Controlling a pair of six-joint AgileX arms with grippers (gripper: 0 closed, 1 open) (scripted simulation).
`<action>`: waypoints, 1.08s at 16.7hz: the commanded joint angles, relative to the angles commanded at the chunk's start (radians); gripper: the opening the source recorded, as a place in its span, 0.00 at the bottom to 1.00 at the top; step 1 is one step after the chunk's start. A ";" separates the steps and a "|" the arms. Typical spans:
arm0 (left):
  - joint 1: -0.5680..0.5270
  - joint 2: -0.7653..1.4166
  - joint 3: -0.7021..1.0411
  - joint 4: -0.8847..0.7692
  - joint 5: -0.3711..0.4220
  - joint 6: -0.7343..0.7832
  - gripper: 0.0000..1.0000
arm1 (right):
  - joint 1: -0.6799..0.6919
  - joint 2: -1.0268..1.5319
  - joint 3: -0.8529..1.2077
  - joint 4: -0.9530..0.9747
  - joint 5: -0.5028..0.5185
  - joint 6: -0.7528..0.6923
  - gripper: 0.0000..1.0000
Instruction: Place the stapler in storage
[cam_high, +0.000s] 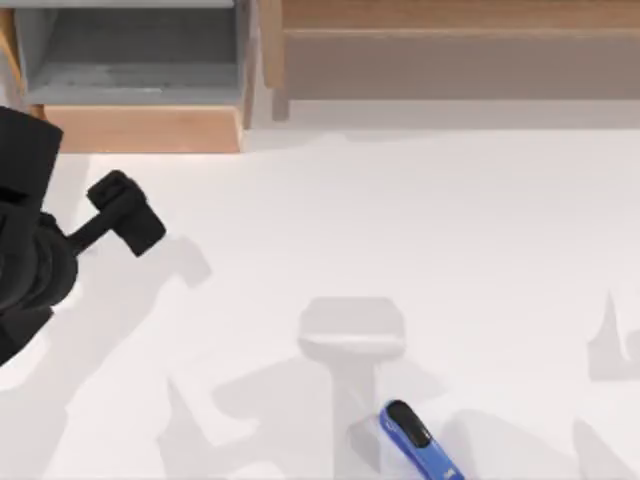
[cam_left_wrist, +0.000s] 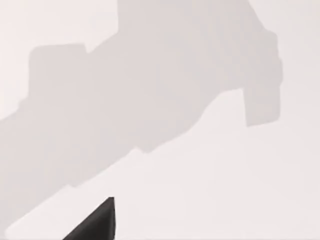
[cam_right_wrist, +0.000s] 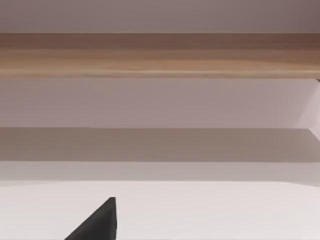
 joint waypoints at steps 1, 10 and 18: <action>-0.045 0.101 0.066 -0.049 0.000 -0.075 1.00 | 0.000 0.000 0.000 0.000 0.000 0.000 1.00; -0.492 0.717 0.590 -0.385 0.053 -0.605 1.00 | 0.000 0.000 0.000 0.000 0.000 0.000 1.00; -0.746 0.893 0.820 -0.483 0.096 -0.785 1.00 | 0.000 0.000 0.000 0.000 0.000 0.000 1.00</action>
